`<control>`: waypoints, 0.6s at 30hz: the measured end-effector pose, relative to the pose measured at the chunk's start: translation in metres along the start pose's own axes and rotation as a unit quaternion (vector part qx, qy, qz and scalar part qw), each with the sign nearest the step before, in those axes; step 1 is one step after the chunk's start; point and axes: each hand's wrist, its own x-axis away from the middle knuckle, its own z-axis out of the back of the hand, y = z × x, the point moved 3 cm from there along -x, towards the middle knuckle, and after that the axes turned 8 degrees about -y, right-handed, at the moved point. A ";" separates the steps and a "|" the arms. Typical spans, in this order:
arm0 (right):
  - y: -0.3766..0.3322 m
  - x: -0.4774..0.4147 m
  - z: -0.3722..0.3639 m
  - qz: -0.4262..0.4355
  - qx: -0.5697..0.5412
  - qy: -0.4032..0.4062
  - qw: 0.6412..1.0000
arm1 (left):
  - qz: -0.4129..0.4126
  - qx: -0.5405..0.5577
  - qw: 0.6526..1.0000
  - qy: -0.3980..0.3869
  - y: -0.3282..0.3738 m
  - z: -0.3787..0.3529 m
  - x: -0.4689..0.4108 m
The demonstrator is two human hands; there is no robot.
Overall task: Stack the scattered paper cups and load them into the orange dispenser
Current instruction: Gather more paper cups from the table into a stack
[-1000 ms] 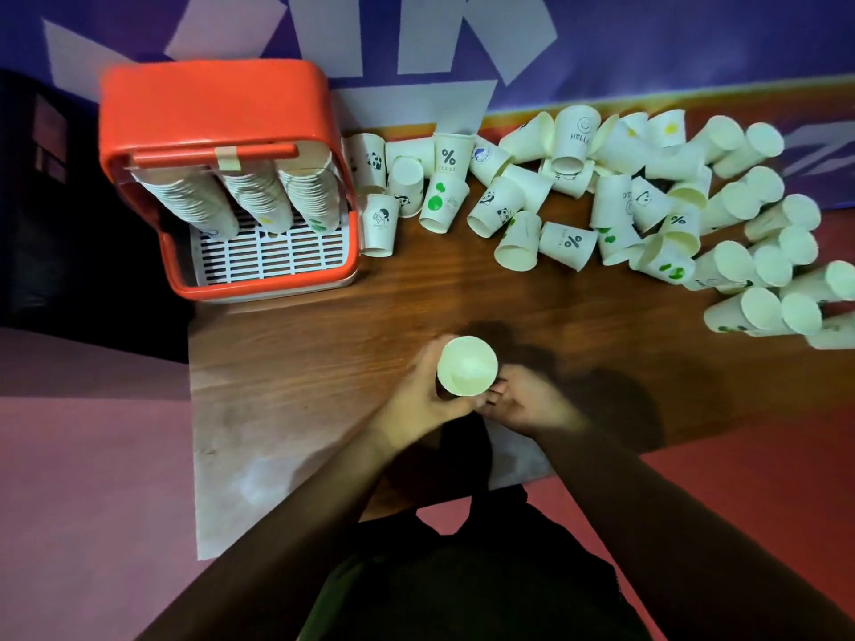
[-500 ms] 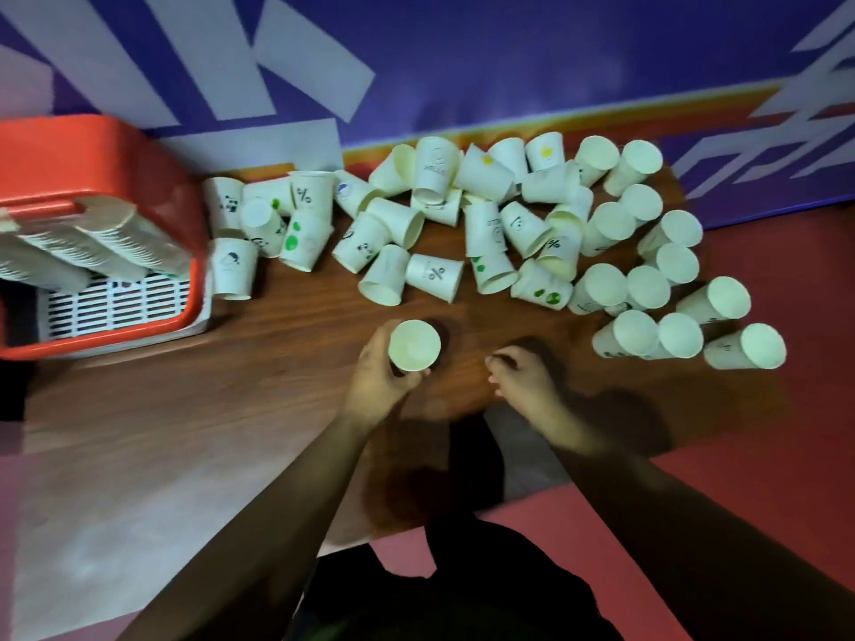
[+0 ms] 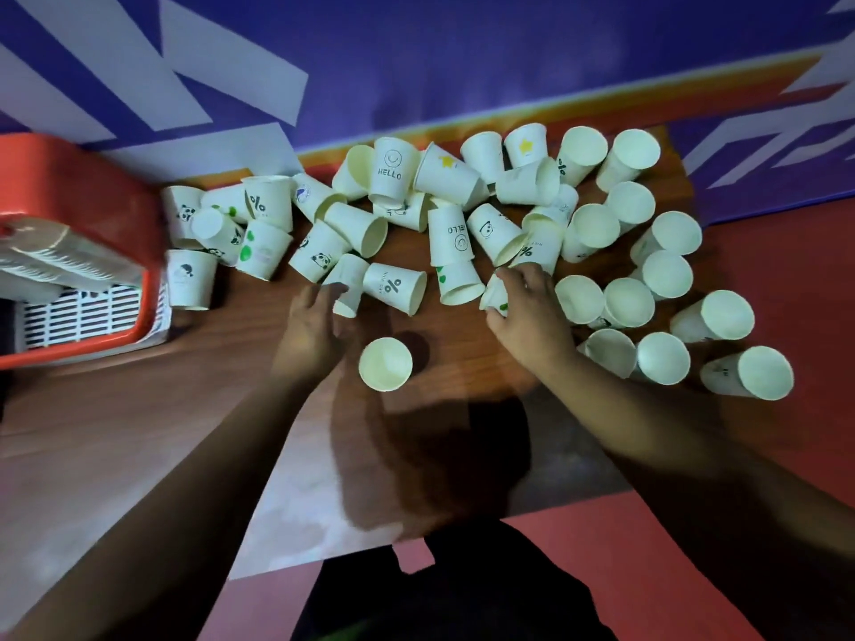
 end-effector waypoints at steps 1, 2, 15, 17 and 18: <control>0.002 -0.006 -0.002 0.001 0.020 -0.022 1.000 | -0.016 -0.008 1.000 -0.011 0.010 0.003 -0.014; 0.005 -0.011 -0.005 -0.003 0.034 -0.042 0.999 | -0.039 -0.017 0.999 -0.025 0.021 0.006 -0.027; 0.005 -0.016 -0.030 -0.010 0.102 -0.058 0.993 | -0.085 -0.184 0.971 -0.128 0.035 -0.036 -0.080; 0.006 -0.013 -0.030 -0.027 0.081 -0.057 0.995 | -0.097 -0.144 0.979 -0.108 0.034 -0.034 -0.079; 0.007 -0.010 -0.029 -0.041 0.058 -0.057 0.996 | -0.097 -0.119 0.983 -0.097 0.033 -0.032 -0.078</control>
